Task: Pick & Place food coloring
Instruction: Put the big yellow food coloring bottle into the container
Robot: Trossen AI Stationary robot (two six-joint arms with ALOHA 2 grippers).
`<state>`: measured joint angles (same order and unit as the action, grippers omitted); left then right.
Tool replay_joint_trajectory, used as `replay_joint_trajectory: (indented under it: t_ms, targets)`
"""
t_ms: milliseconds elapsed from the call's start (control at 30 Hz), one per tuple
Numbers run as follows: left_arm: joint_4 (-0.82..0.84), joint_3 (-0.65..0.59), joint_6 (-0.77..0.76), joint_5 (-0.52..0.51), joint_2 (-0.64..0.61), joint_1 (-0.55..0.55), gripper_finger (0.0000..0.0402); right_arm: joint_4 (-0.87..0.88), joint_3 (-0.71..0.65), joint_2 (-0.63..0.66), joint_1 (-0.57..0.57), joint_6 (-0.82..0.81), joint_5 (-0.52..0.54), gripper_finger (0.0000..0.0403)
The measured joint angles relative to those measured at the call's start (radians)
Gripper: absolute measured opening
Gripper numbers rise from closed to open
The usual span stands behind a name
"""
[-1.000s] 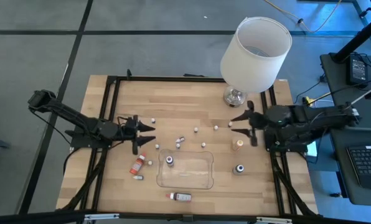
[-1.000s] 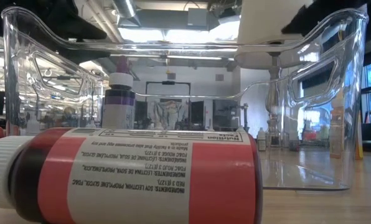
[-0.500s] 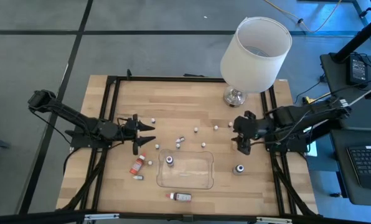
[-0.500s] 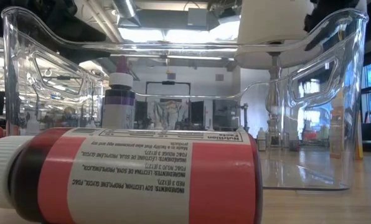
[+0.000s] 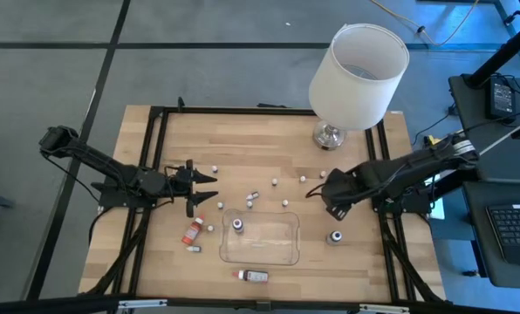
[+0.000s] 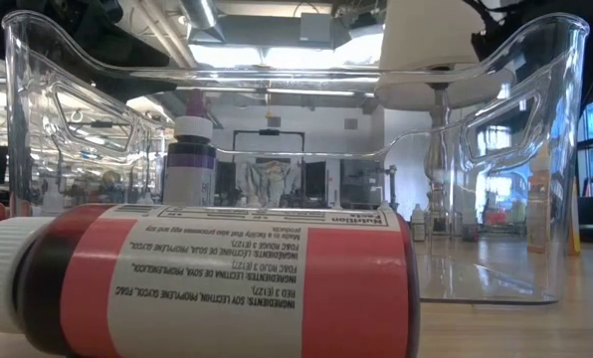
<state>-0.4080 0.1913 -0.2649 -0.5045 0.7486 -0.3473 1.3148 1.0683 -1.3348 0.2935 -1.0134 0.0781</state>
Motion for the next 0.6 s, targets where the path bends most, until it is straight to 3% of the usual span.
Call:
replay_joint_trajectory:
  t_ms: [233,600]
  targets:
    - [0.000,0.000,-0.001,0.000,0.000,0.000,0.0212,-0.011,0.000,-0.014,0.000,0.003,0.050,0.0202]
    - [0.001,0.000,-0.001,0.000,0.000,0.000,0.0212,-0.050,0.000,-0.015,0.000,0.016,0.070,0.0272]
